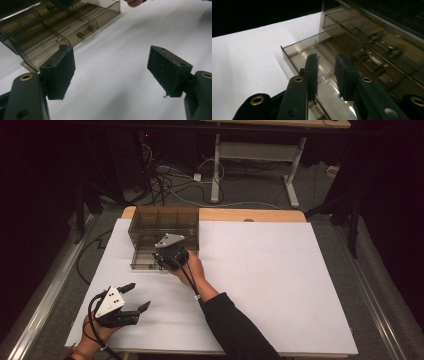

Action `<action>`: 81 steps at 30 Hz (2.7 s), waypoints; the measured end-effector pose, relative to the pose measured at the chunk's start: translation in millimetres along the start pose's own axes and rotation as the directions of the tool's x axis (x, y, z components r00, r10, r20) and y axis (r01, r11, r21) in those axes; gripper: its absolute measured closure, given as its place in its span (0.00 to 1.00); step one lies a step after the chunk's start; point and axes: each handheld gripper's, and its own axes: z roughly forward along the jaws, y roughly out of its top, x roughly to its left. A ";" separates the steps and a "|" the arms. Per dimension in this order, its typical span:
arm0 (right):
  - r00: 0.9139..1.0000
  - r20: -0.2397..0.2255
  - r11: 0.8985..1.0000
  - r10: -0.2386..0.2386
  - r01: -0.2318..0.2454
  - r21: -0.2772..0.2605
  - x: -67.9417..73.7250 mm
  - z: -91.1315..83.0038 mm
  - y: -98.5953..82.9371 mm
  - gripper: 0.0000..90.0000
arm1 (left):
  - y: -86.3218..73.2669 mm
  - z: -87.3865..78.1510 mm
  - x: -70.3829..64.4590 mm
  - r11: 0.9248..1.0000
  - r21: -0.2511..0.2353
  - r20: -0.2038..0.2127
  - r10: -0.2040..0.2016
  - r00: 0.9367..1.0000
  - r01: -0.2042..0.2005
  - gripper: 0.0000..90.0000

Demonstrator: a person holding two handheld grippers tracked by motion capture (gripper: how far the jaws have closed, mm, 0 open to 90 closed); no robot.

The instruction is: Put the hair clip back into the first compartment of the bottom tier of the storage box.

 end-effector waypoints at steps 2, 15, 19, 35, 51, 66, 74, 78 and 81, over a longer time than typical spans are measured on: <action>1.000 0.010 1.000 -0.007 0.007 -0.005 -1.1 -4.3 -1.1 0.80 | 0.1 0.3 -0.5 1.000 -0.001 0.001 0.001 1.000 -0.001 0.24; 0.997 0.065 0.999 -0.045 0.046 -0.020 -7.9 -35.6 -10.6 0.79 | 1.6 2.3 -1.6 1.000 0.003 0.007 0.023 1.000 -0.024 0.24; 0.995 0.077 0.998 -0.057 0.059 -0.018 -10.7 -42.5 -14.4 0.78 | 2.0 2.6 -1.7 1.000 -0.001 0.012 0.026 1.000 -0.025 0.24; 0.993 0.111 0.999 -0.037 0.039 -0.017 -27.8 -69.5 -30.7 0.75 | 1.4 5.6 -1.7 0.999 0.009 0.015 0.032 0.999 -0.032 0.24; 0.990 0.142 1.000 0.001 0.002 -0.023 -41.6 -92.0 -43.4 0.68 | 1.7 5.9 -3.4 0.999 0.016 0.018 0.048 0.999 -0.048 0.24; 0.981 0.191 0.999 -0.015 0.020 -0.025 -44.2 -108.9 -49.9 0.54 | 3.3 5.9 -4.4 0.998 0.008 0.018 0.066 0.998 -0.067 0.24; 0.976 0.215 0.999 0.019 -0.013 -0.031 -50.9 -119.2 -57.2 0.43 | 2.8 6.3 -4.8 0.998 0.020 0.021 0.056 0.998 -0.057 0.24; 0.969 0.245 0.999 0.030 -0.021 -0.041 -51.9 -125.4 -60.7 0.35 | 3.2 6.9 -4.4 0.998 0.016 0.016 0.067 0.998 -0.067 0.24; 0.965 0.259 0.999 0.040 -0.030 -0.042 -53.7 -129.3 -62.2 0.31 | 3.2 7.2 -5.8 0.998 0.022 0.022 0.058 0.998 -0.059 0.23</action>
